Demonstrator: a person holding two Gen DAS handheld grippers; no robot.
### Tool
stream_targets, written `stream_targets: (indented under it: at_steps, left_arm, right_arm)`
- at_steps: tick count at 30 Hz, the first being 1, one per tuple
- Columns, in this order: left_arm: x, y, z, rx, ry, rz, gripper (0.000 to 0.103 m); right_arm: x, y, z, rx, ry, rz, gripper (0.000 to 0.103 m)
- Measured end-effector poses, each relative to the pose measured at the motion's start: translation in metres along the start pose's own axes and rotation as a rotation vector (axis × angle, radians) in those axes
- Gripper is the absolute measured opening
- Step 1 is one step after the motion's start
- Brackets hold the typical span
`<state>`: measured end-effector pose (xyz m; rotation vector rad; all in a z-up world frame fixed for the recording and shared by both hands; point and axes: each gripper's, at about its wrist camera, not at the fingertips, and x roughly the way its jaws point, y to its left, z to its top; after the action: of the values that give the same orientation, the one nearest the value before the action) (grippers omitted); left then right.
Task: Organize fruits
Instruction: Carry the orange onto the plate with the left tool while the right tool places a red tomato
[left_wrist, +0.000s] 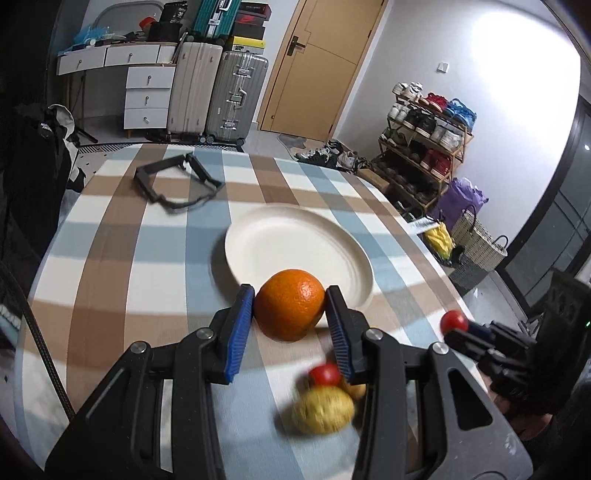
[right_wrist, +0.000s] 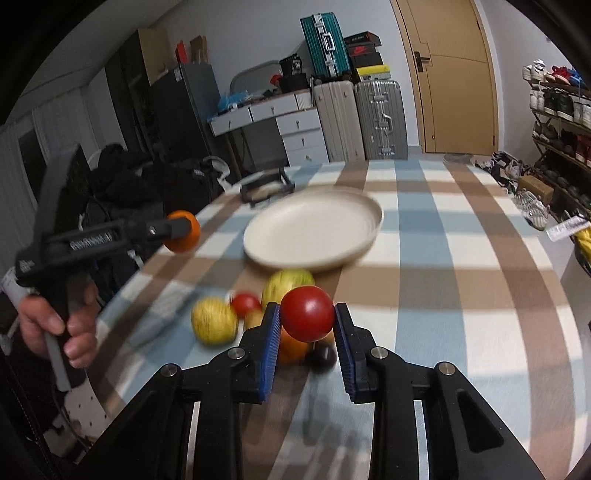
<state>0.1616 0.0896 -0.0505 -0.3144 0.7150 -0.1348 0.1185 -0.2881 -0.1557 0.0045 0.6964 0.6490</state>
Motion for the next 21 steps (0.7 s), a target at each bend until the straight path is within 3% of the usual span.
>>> stream_targets:
  at_steps: [14,21]
  left_arm:
    - [0.099,0.018,0.102,0.03,0.053,-0.03,0.037]
    - [0.164,0.028,0.112,0.021,0.145,-0.072,0.037]
  right_arm:
    - [0.057,-0.03,0.147,-0.013,-0.051,0.079,0.029]
    - [0.127,-0.041,0.171,0.0,0.024,0.117,0.029]
